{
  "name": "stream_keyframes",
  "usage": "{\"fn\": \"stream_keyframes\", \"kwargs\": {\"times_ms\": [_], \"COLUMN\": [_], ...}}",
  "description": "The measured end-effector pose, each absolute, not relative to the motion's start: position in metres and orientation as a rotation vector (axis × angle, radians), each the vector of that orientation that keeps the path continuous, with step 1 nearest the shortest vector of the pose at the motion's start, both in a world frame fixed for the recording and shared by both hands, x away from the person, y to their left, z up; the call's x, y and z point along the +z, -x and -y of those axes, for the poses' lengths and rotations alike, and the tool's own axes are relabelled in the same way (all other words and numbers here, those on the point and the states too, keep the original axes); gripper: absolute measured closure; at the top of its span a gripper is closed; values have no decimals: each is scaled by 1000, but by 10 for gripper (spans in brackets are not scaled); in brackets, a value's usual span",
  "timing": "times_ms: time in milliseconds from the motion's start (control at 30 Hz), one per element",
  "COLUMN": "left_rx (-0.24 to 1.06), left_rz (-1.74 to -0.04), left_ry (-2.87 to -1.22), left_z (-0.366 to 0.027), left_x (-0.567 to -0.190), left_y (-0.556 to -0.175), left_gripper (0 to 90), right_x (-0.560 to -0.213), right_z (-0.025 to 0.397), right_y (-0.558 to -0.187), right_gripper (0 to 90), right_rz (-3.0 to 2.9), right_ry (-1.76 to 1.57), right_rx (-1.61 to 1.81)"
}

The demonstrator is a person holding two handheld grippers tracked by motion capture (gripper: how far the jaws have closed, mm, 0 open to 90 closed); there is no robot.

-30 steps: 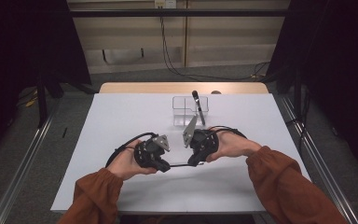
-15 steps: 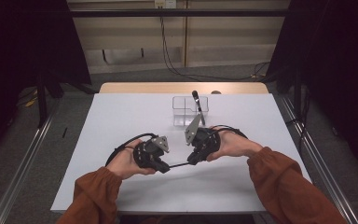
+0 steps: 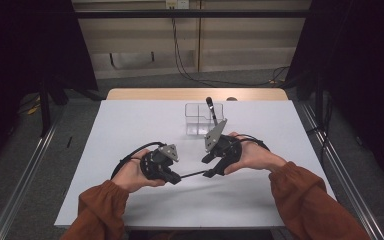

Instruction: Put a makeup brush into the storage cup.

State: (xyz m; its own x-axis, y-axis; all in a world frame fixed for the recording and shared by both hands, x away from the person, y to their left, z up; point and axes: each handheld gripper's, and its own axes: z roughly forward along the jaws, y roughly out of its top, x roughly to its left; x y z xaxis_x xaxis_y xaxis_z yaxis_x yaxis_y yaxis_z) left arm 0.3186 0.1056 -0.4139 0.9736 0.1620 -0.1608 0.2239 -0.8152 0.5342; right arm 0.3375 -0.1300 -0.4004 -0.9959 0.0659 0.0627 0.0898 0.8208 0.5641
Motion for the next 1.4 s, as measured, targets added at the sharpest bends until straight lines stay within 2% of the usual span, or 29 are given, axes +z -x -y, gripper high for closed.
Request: {"fn": "stream_keyframes", "kwargs": {"times_ms": [300,367,433,967,1033,1400], "left_rx": [-129,-134,-138,-105,-97,-67], "left_rz": [-319,-332,-341,-359,-364,-421], "left_ry": [-2502,-2499,-2492,-2435,-2436,-2371], "left_z": [-115,-116,-117,-126,-126,-139], "left_x": [-417,-420,-424,-421,-421,-424], "left_y": [-318,-319,-319,-312,-311,-303], "left_gripper": [856,856,856,856,856,856], "right_x": [-402,-406,-410,-419,-421,-429], "right_z": [149,151,153,173,177,194], "right_y": [-337,-335,-334,-327,-325,-318], "right_gripper": [282,275,212,59,18,46], "right_rz": [2956,2960,2964,2949,2944,2918], "right_ry": [248,275,308,486,519,651], "right_rx": [-1028,-1038,-1045,-1157,-1156,-1230]}}
